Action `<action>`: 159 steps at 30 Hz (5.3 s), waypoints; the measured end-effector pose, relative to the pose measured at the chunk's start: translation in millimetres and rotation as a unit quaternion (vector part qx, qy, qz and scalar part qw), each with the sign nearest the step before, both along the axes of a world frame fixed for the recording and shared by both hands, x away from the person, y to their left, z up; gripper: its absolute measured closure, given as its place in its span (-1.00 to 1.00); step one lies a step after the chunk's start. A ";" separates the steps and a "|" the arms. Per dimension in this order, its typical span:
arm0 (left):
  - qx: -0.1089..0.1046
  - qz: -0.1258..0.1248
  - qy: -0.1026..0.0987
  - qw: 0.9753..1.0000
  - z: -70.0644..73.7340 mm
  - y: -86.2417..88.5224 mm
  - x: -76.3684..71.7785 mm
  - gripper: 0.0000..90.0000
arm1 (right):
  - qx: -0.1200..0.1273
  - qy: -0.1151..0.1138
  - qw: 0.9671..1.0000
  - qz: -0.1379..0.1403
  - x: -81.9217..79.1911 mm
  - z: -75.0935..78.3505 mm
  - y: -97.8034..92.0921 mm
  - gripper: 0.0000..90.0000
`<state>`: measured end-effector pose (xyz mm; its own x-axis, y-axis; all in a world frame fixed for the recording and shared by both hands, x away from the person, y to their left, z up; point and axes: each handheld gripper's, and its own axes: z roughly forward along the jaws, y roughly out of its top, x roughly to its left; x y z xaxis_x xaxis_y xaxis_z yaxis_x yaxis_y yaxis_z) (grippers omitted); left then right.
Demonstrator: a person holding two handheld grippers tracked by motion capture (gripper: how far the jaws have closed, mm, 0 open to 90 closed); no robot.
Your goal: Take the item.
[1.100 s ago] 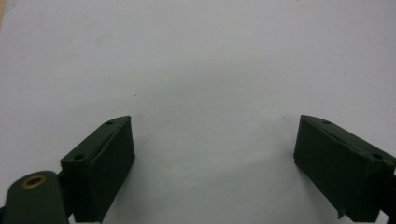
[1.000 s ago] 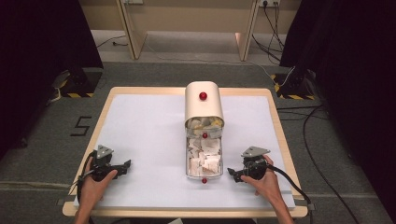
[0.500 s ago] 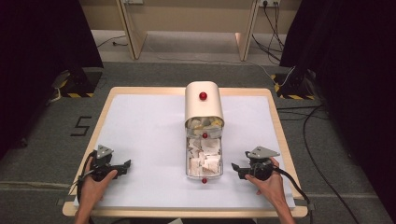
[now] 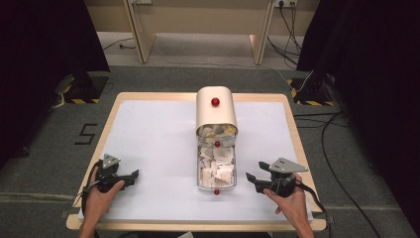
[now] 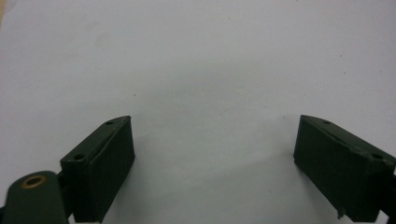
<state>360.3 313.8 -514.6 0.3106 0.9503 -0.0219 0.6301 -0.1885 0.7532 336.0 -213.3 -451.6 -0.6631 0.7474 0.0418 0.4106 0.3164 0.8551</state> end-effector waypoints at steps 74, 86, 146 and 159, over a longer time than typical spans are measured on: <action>-0.002 0.000 0.000 1.000 -0.1 0.1 0.2 -0.74 | 0.023 -0.056 0.995 0.082 -5.5 32.2 45.6 0.97; -0.003 0.001 -0.001 1.000 -0.2 0.0 0.3 -0.74 | 0.037 -0.067 0.996 0.039 2.8 40.6 14.7 0.97; -0.003 0.000 -0.001 1.000 -0.2 0.1 0.3 -0.74 | -0.002 0.026 0.995 -0.092 43.3 -28.6 -56.8 0.96; -0.003 0.000 -0.001 1.000 -0.2 0.1 0.3 -0.74 | -0.011 0.008 0.993 -0.120 41.0 -19.4 -51.5 0.14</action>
